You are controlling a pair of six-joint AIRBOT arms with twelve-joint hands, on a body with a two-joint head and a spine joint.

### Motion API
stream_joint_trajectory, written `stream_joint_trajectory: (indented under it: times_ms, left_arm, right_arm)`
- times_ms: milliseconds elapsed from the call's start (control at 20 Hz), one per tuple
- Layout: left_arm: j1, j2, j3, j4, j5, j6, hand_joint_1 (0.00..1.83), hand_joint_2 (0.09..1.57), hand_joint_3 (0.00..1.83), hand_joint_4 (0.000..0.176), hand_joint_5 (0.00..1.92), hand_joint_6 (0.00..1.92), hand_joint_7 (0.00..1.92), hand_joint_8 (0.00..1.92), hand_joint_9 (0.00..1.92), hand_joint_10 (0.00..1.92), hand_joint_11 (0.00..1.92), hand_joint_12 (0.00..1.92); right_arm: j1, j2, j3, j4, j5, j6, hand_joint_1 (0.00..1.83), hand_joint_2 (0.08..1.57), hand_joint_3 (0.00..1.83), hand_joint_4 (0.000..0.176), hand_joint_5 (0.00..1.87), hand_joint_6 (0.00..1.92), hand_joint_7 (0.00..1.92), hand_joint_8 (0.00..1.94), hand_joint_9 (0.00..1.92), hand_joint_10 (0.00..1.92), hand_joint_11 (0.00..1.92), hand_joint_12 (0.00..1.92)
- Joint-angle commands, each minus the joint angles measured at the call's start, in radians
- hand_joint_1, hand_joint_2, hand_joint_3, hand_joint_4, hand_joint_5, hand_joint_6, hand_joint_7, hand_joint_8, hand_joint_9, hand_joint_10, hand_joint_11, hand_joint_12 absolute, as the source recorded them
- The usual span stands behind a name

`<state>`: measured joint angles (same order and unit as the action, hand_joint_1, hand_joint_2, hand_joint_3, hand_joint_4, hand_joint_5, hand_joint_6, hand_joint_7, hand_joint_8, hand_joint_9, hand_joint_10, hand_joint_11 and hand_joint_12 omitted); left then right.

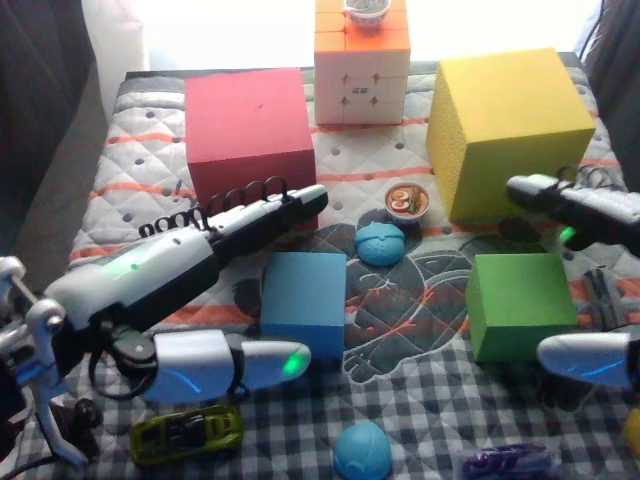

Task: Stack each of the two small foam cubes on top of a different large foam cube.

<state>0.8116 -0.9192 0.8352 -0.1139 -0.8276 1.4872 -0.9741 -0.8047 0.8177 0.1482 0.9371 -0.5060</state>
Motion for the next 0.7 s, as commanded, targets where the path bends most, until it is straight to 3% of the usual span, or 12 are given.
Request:
stream_joint_trajectory:
  times_ms: [0,100,200,250,300,350,400,450,500,550,600,650]
  left_arm:
    - [-0.02,-0.008,0.008,0.008,-0.079,-0.006,0.7,1.06,0.0,0.077,0.0,0.0,0.0,0.0,0.0,0.0,0.0,0.0]
    - [-0.037,-0.039,0.034,-0.013,-0.035,0.007,0.81,1.02,0.0,0.088,0.0,0.0,0.0,0.0,0.0,0.0,0.01,0.02]
    - [-0.05,-0.065,0.044,-0.053,0.003,0.077,0.84,1.03,0.0,0.086,0.0,0.0,0.0,0.0,0.0,0.0,0.0,0.47]
    - [-0.055,-0.074,0.047,-0.067,0.017,0.102,0.84,1.04,0.0,0.063,0.0,0.0,0.0,0.0,0.0,0.0,0.0,0.76]
    - [-0.058,-0.086,0.054,-0.076,0.03,0.113,0.87,1.04,0.0,0.031,0.02,0.0,0.06,0.01,0.1,0.04,0.0,1.07]
    - [-0.059,-0.093,0.058,-0.078,0.036,0.113,0.92,1.04,0.0,0.021,0.09,0.01,0.15,0.01,0.18,0.13,0.0,1.34]
    - [-0.059,-0.098,0.062,-0.079,0.04,0.113,1.03,1.07,0.0,0.0,0.26,0.05,0.33,0.07,0.19,0.61,0.0,1.64]
    - [-0.061,-0.1,0.062,-0.079,0.041,0.113,1.13,1.08,0.0,0.0,0.36,0.08,0.45,0.15,0.19,0.99,0.06,1.74]
    - [-0.063,-0.101,0.063,-0.08,0.036,0.113,1.19,1.18,0.02,0.0,0.25,0.73,0.28,0.91,0.19,1.4,0.14,1.8]
    - [-0.064,-0.101,0.063,-0.08,0.031,0.113,1.24,1.31,0.01,0.0,0.18,1.21,0.47,1.55,0.22,1.7,0.24,1.9]
    - [-0.066,-0.1,0.062,-0.08,0.023,0.113,1.04,1.41,0.02,0.0,0.37,1.64,0.44,1.82,0.21,1.83,0.26,1.92]
    - [-0.067,-0.093,0.057,-0.08,0.006,0.113,1.0,1.44,0.01,0.003,0.42,1.72,0.43,1.89,0.23,1.86,0.28,1.92]
  right_arm:
    - [0.024,-0.01,0.012,-0.013,0.058,0.005,0.68,1.04,0.0,0.0,0.0,0.0,0.0,0.0,0.04,0.03,0.0,0.91]
    - [0.06,-0.046,0.044,-0.016,-0.008,0.005,0.65,1.05,0.0,0.0,0.0,0.0,0.0,0.0,0.01,0.01,0.0,0.64]
    - [0.074,-0.067,0.064,-0.016,-0.05,0.005,0.64,1.07,0.0,0.0,0.0,0.0,0.0,0.0,0.03,0.02,0.0,0.64]
    - [0.078,-0.074,0.07,-0.015,-0.061,0.005,0.67,1.07,0.0,0.0,0.0,0.0,0.0,0.0,0.03,0.02,0.0,0.64]
    - [0.082,-0.082,0.078,-0.015,-0.075,0.005,0.71,1.08,0.0,0.0,0.0,0.0,0.0,0.0,0.05,0.03,0.0,0.82]
    - [0.084,-0.086,0.08,-0.015,-0.082,0.005,0.75,1.08,0.0,0.0,0.04,0.02,0.03,0.01,0.1,0.04,0.0,1.07]
    - [0.084,-0.087,0.081,-0.015,-0.084,0.005,0.84,1.1,0.0,0.0,0.19,0.12,0.21,0.04,0.21,0.17,0.0,1.34]
    - [0.084,-0.087,0.081,-0.015,-0.084,0.005,0.94,1.12,0.0,0.0,0.23,0.42,0.37,0.13,0.25,0.46,0.0,1.47]
    - [0.084,-0.087,0.082,-0.015,-0.085,0.005,1.12,1.13,0.0,0.0,0.24,0.97,0.51,0.66,0.41,0.99,0.22,1.62]
    - [0.085,-0.087,0.082,-0.015,-0.085,0.005,1.28,1.2,0.0,0.0,0.22,1.31,0.7,1.23,0.5,1.32,0.38,1.73]
    - [0.086,-0.087,0.082,-0.015,-0.084,0.005,1.17,1.29,0.02,0.0,0.43,1.55,0.73,1.51,0.73,1.74,0.77,1.88]
    - [0.092,-0.086,0.082,-0.016,-0.084,0.005,1.15,1.32,0.02,0.0,0.47,1.59,0.73,1.6,0.78,1.88,0.89,1.91]
